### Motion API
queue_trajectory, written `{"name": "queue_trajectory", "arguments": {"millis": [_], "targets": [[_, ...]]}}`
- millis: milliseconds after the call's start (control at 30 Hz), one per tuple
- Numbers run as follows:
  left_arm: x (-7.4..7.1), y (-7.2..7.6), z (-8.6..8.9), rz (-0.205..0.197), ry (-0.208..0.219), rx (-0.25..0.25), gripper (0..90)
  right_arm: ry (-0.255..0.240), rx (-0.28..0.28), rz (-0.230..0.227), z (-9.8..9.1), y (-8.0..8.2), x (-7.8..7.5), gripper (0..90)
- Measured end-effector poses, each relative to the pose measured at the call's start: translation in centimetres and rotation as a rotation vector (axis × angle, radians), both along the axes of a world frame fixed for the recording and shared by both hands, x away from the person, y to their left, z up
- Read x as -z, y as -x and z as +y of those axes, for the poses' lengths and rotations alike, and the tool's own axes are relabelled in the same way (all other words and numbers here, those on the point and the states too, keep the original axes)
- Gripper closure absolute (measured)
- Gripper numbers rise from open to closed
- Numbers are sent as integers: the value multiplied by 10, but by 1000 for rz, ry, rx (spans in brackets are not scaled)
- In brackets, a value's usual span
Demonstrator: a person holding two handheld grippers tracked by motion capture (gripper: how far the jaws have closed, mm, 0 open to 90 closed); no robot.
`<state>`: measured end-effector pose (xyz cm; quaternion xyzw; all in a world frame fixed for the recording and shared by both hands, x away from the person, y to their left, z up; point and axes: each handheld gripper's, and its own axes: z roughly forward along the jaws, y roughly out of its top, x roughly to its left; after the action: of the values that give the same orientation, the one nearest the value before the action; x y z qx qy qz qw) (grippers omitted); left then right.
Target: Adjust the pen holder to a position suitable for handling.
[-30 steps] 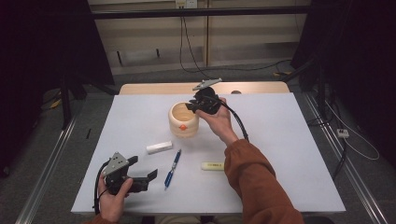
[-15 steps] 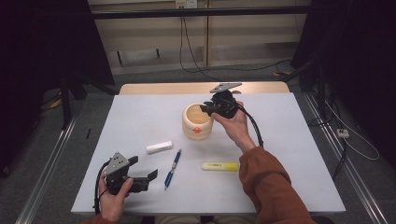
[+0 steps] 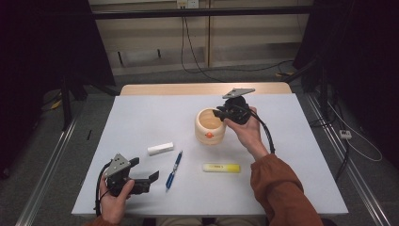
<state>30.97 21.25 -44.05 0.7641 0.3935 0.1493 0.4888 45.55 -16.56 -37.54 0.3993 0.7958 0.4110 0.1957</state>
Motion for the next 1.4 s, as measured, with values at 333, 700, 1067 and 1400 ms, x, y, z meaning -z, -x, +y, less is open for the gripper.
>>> {"name": "queue_trajectory", "arguments": {"millis": [333, 700, 1067, 1400], "targets": [[0, 0, 0, 3, 0, 0, 56, 17, -13, 42, 4, 2, 17, 754], [1, 0, 0, 7, 1, 6, 56, 34, -31, 45, 13, -7, 27, 753], [2, -1, -1, 14, -1, 16, 56, 10, -28, 60, 12, -13, 32, 743], [1, -1, -1, 17, 0, 16, 56, -29, -21, 77, 12, -15, 35, 556]]}}
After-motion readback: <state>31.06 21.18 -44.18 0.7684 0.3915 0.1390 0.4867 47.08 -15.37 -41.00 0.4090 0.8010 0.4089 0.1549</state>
